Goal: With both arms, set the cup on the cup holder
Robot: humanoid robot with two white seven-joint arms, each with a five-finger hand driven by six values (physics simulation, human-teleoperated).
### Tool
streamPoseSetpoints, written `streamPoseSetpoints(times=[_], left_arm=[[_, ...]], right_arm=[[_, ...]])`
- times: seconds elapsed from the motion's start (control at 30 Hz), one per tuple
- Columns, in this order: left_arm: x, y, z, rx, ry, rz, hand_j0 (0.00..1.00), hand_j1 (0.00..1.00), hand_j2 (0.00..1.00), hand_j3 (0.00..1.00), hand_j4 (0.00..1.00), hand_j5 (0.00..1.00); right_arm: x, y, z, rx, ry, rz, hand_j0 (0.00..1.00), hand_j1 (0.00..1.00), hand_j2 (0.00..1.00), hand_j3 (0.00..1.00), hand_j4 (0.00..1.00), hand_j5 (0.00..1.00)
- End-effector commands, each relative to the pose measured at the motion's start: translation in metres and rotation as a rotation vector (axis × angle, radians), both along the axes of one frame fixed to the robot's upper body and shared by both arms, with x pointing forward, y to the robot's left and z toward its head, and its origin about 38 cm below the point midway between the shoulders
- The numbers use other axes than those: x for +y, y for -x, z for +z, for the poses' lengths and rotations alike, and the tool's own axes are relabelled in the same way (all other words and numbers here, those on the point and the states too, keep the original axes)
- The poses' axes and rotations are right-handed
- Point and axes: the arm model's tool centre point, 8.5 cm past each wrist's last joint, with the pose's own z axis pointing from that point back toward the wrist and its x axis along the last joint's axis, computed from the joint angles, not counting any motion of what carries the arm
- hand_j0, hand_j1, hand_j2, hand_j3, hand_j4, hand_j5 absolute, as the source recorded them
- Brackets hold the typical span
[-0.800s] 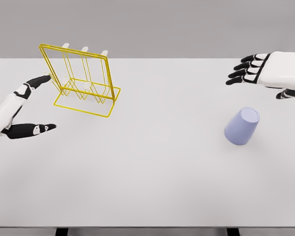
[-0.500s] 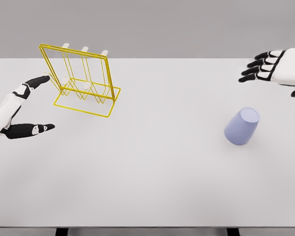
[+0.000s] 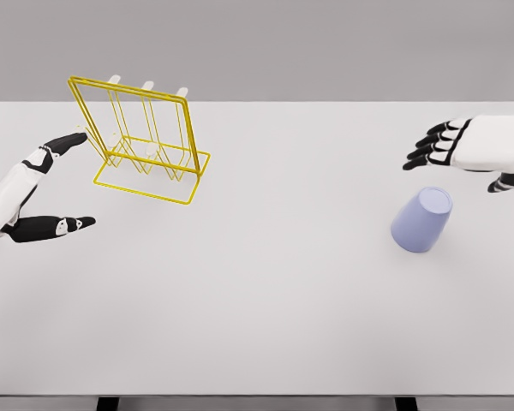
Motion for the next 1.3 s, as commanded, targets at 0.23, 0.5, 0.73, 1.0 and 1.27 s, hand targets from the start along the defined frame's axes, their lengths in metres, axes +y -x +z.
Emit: streamPoseSetpoints(times=[0.23, 0.5, 0.73, 1.0, 1.27], left_arm=[[0.000, 0.000, 0.001, 0.000, 0.006, 0.000, 1.00, 1.00, 1.00, 1.00, 1.00, 1.00], [0.000, 0.000, 0.001, 0.000, 0.006, 0.000, 1.00, 1.00, 1.00, 1.00, 1.00, 1.00], [0.000, 0.000, 0.001, 0.000, 0.004, 0.000, 1.00, 1.00, 1.00, 1.00, 1.00, 1.00], [0.001, 0.000, 0.000, 0.001, 0.004, 0.001, 1.00, 1.00, 1.00, 1.00, 1.00, 1.00], [0.001, 0.000, 0.000, 0.001, 0.004, 0.001, 1.00, 1.00, 1.00, 1.00, 1.00, 1.00]], right_arm=[[-0.002, -0.020, -0.041, 0.069, 0.031, -0.041, 0.99, 0.99, 0.99, 0.99, 0.99, 0.99], [0.003, -0.016, -0.066, 0.117, 0.079, -0.021, 0.98, 0.98, 0.98, 0.98, 0.98, 0.98], [0.001, -0.023, -0.071, 0.117, 0.085, -0.037, 0.98, 0.98, 0.98, 0.98, 0.98, 0.98], [0.001, -0.028, -0.075, 0.122, 0.078, -0.049, 0.98, 0.98, 0.98, 0.98, 0.98, 0.98], [0.019, -0.015, -0.066, 0.101, 0.082, 0.025, 0.97, 0.97, 0.97, 0.97, 0.97, 0.97]])
